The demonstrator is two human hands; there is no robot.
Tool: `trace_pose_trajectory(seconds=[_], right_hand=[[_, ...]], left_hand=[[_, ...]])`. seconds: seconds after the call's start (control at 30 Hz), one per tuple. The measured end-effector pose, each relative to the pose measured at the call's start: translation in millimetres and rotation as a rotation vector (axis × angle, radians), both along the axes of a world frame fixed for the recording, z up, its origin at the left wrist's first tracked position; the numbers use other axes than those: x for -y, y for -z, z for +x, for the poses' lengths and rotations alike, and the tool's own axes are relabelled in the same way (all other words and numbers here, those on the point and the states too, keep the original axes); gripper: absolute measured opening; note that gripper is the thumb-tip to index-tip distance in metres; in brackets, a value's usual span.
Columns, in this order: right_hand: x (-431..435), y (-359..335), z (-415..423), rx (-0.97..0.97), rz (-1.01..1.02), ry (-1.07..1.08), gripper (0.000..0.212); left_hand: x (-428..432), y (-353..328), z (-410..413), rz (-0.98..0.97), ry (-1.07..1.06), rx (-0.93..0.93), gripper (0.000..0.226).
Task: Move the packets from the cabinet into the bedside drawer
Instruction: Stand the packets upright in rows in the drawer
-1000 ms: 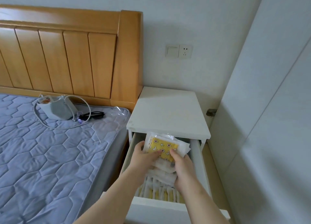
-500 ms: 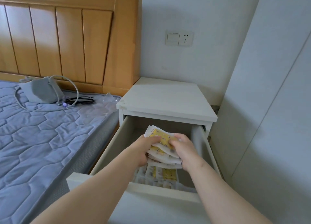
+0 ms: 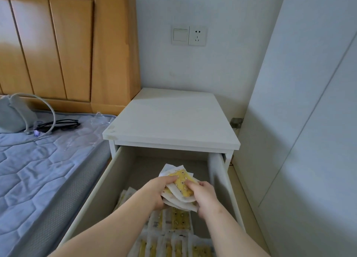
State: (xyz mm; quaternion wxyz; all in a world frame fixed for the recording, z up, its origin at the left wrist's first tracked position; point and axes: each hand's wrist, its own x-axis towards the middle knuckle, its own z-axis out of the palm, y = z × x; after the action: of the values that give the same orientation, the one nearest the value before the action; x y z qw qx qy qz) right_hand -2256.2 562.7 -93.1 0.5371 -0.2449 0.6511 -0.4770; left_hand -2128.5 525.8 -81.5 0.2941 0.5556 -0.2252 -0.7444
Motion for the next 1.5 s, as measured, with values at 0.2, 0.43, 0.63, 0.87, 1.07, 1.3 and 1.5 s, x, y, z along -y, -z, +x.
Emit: trace_pose_trajectory(seconds=[0.2, 0.43, 0.63, 0.87, 1.07, 1.3, 1.5], right_hand=[[7.0, 7.9, -13.2, -0.020, -0.008, 0.048, 0.025], [15.9, 24.5, -19.8, -0.143, 0.026, -0.004, 0.021], [24.1, 33.9, -22.9, -0.261, 0.058, 0.026, 0.017], [25.5, 40.9, -33.0, -0.372, 0.110, -0.009, 0.012], [22.9, 53.2, -30.5, -0.470, 0.198, -0.119, 0.010], [22.5, 59.2, -34.0, -0.706, 0.344, -0.234, 0.020], [24.8, 54.9, -30.8, -1.036, 0.459, -0.371, 0.033]], left_hand=[[13.5, 20.9, -15.8, -0.001, -0.085, -0.040, 0.033], [21.7, 44.8, -15.4, -0.015, -0.008, -0.073, 0.037], [28.2, 53.5, -14.9, -0.043, 0.043, -0.075, 0.028], [28.7, 57.4, -25.1, -0.128, 0.131, 0.019, 0.026], [31.0, 76.0, -18.3, -0.170, 0.196, 0.127, 0.023], [24.5, 74.1, -25.2, -0.190, 0.339, 0.247, 0.028], [23.3, 72.0, -28.9, -0.225, 0.424, 0.266, 0.032]])
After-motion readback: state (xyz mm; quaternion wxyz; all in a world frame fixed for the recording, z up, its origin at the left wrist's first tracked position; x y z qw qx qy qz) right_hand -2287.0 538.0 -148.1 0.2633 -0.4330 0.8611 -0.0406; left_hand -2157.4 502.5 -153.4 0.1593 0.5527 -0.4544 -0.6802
